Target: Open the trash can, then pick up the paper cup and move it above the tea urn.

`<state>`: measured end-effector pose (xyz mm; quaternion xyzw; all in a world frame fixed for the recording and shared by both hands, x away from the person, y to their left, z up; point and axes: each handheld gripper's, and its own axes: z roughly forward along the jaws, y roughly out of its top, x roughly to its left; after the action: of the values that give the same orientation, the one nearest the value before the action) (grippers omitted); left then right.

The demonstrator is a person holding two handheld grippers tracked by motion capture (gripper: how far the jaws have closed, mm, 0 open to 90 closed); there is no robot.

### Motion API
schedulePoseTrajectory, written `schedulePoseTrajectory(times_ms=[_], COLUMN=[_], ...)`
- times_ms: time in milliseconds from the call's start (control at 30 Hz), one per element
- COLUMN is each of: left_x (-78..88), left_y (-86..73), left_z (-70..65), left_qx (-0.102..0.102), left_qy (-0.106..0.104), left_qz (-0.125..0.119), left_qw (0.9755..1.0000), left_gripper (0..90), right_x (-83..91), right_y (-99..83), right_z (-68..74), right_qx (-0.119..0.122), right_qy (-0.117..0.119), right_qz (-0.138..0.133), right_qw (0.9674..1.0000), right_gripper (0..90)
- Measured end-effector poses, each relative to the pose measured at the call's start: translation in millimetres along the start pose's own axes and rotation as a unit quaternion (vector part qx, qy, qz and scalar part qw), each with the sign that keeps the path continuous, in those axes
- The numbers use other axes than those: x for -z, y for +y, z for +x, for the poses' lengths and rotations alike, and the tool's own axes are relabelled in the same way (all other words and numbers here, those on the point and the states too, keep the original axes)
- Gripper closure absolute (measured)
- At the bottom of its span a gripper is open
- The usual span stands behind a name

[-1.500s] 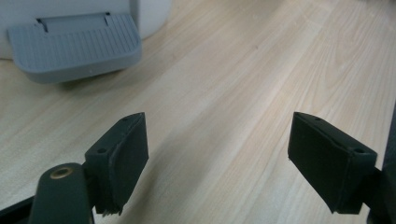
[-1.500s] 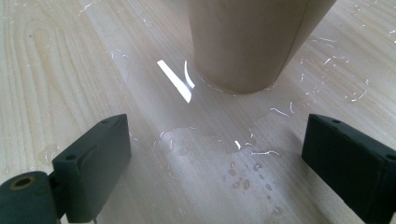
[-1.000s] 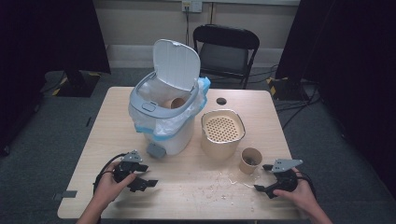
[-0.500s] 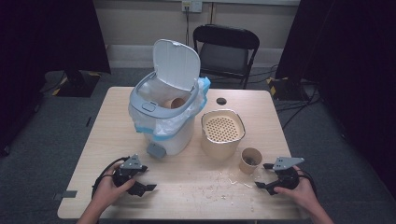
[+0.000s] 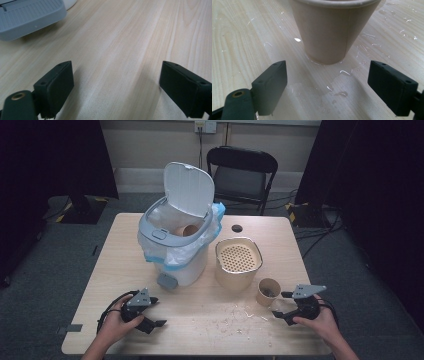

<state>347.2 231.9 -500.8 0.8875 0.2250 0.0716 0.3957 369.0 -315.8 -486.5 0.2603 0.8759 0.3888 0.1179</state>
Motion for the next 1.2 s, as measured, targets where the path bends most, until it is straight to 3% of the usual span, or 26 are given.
schedulePoseTrajectory(times_ms=[133, 533, 600, 800, 1200], left_x=[-3.7, -4.7, -4.7, -4.1, -3.8], left_y=[0.3, 0.8, 0.2, 0.0, -0.4], left_z=[-3.9, -6.3, -7.8, -7.6, -8.3], left_qx=[-0.023, -0.021, -0.014, -0.019, -0.017], left_qy=[-0.001, 0.005, 0.005, 0.006, 0.007], left_qz=[0.008, 0.014, 0.009, 0.013, 0.011], left_qw=[0.9997, 0.9997, 0.9998, 0.9997, 0.9998], left_gripper=[3.7, 0.0, 0.0, 0.0, 0.0], right_x=[-5.3, -10.7, -12.3, -15.9, -22.8], right_y=[1.9, 14.7, 15.6, 18.9, 15.8], right_z=[1.8, 3.9, 3.6, 2.1, -6.0], right_qx=[0.007, 0.010, 0.006, -0.009, -0.055], right_qy=[0.006, 0.013, 0.016, 0.016, 0.024], right_qz=[0.007, -0.009, -0.019, -0.047, -0.120], right_qw=[0.9999, 0.9998, 0.9997, 0.9987, 0.9909], right_gripper=[15.4, 15.7, 15.2, 15.1, 20.7])
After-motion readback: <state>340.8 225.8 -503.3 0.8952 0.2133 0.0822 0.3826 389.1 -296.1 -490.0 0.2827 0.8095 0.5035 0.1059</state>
